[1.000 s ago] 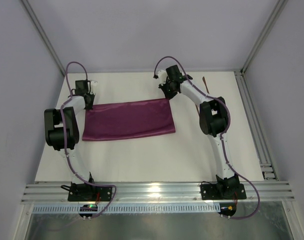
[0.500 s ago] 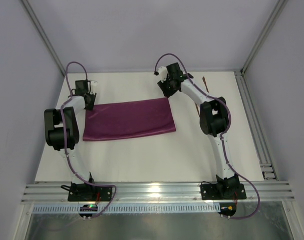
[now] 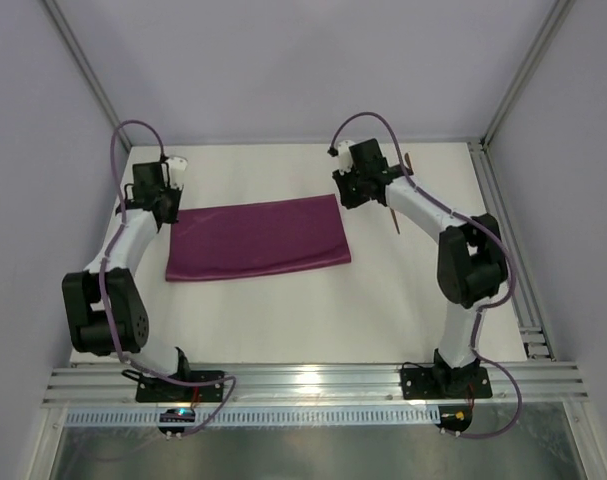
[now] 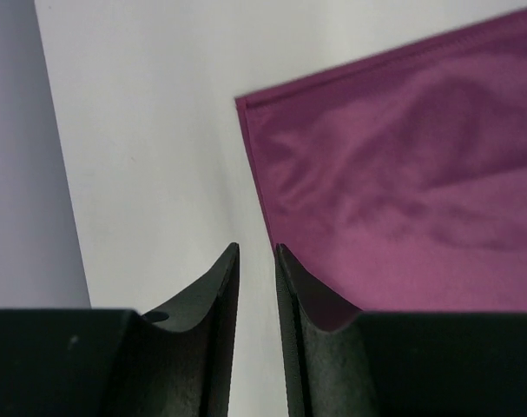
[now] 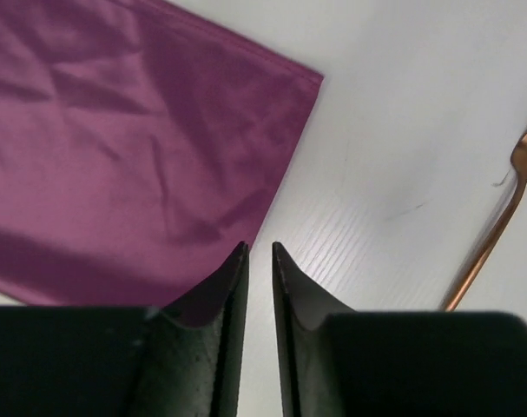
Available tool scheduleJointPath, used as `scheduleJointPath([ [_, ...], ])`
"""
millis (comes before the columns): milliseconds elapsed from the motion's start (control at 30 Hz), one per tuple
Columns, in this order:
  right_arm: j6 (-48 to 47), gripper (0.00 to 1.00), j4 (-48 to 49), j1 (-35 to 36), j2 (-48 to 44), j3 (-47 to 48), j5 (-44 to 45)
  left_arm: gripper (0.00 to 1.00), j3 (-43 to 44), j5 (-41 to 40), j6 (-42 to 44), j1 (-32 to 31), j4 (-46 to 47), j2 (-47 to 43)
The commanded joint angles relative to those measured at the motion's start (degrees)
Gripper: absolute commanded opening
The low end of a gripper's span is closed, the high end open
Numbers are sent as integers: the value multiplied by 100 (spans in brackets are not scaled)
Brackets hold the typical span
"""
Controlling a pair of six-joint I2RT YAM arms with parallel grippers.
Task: Fold the napkin into a case and place the utensils inside
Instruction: Smooth out the rectangle-folded napkin at the center of the board.
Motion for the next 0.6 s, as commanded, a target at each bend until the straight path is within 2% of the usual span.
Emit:
scheduleJointPath([
  [0, 802, 18, 587, 312, -784, -1126, -45, 24, -743, 322, 194, -108, -800, -615],
  [67, 1049, 16, 859, 453, -995, -1829, -203, 23, -1191, 217, 334, -100, -925, -748],
  [200, 1531, 4, 1606, 479, -1128, -2762, -617, 27, -1781, -12, 397, -126, -698, -740],
  [400, 2051, 4, 1951, 418, -970, -3483, -582, 23, -2117, -275, 406, -126, -486, -397],
  [567, 2191, 4, 2126, 278, -1312, -4142, -432, 23, -2486, -697, 581, -126, -206, -370],
])
